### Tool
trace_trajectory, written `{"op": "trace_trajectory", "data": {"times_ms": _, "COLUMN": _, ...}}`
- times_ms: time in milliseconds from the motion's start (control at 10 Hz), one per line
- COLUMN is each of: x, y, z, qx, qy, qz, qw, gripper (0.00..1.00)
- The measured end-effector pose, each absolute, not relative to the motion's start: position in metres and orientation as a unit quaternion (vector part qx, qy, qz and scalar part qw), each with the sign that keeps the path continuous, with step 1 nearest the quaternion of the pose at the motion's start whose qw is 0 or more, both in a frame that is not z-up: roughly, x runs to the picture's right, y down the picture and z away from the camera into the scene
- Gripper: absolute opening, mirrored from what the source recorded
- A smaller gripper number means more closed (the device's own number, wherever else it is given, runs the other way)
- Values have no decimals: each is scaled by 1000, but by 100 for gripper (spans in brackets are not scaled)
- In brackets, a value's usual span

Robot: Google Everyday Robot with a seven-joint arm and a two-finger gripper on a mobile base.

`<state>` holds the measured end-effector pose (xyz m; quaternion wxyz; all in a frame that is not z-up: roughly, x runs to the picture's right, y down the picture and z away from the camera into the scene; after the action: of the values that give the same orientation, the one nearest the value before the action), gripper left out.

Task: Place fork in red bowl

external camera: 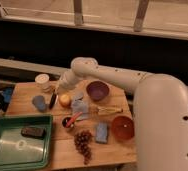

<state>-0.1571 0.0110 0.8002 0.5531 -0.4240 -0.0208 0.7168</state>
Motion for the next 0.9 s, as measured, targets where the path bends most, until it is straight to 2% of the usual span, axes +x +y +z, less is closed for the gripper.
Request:
{"op": "trace_trajectory", "data": {"times_ms": 200, "x": -139, "y": 19, "z": 789, "qx": -429, "qy": -11, "qz": 717, "qw": 549, "gripper": 19}}
{"op": "trace_trajectory", "data": {"times_ms": 900, "x": -137, "y": 19, "z": 789, "qx": -424, "qy": -10, "qz": 723, "qw": 546, "gripper": 19}}
